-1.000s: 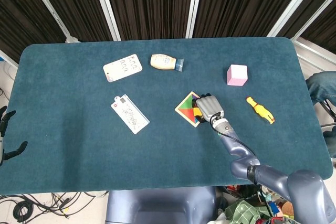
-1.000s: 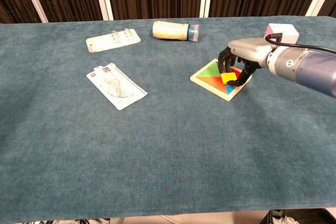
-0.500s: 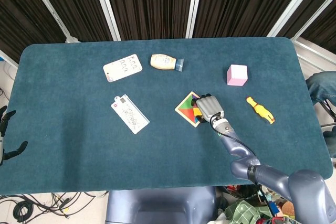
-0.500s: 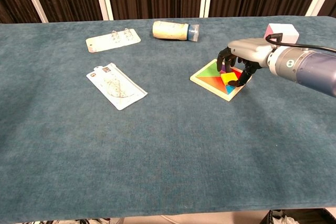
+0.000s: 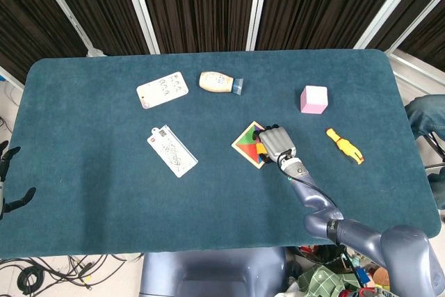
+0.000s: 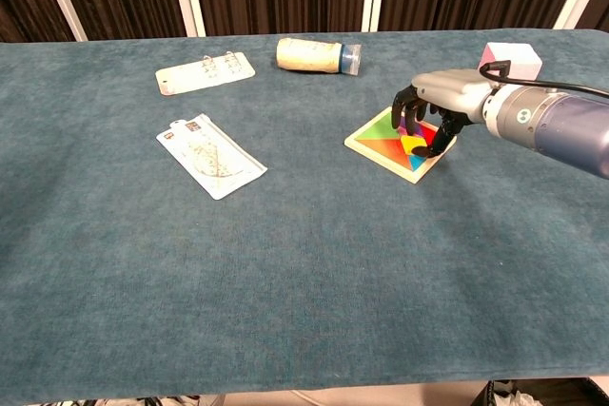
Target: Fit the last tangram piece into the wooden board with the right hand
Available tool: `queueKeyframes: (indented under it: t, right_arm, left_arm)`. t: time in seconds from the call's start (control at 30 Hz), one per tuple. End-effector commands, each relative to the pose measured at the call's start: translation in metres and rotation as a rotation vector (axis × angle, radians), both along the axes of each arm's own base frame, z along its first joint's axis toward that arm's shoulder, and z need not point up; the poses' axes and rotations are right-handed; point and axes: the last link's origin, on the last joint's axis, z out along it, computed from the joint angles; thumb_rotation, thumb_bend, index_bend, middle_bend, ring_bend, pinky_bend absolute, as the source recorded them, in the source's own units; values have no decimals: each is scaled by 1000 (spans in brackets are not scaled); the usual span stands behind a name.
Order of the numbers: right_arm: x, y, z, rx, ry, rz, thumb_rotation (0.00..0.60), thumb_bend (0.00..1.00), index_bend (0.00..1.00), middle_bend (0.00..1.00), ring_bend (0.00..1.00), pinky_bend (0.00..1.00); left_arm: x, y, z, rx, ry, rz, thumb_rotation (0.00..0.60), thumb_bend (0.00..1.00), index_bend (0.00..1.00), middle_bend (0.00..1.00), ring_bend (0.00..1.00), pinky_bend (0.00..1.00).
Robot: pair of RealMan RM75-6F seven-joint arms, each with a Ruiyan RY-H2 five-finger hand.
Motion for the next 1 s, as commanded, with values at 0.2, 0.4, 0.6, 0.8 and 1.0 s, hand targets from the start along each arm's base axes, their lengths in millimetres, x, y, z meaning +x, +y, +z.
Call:
queueKeyframes:
  t: [0.2, 0.4, 0.6, 0.8, 1.0]
  right_arm:
    - [4, 1, 0, -4, -12, 0, 600, 231, 345, 334, 287, 234]
    - [9, 3, 5, -16, -38, 10, 600, 231, 345, 330, 287, 234]
    - [15, 7, 5, -10, -54, 37, 600, 231, 344, 336, 287, 234]
    - [18, 12, 2, 2, -51, 58, 600, 231, 345, 361, 287, 235]
    - [18, 16, 0, 11, -47, 63, 600, 232, 345, 370, 287, 235]
  left_arm:
    - [0, 0, 0, 1, 0, 2, 600, 227, 160, 38, 0, 0]
    - [-1, -1, 0, 2, 1, 3, 600, 227, 160, 38, 0, 0]
    - [0, -1, 0, 2, 1, 2, 600, 227, 160, 38, 0, 0]
    - [0, 0, 1, 4, -1, 3, 600, 227, 160, 38, 0, 0]
    - [0, 0, 1, 4, -2, 2, 600, 227, 160, 38, 0, 0]
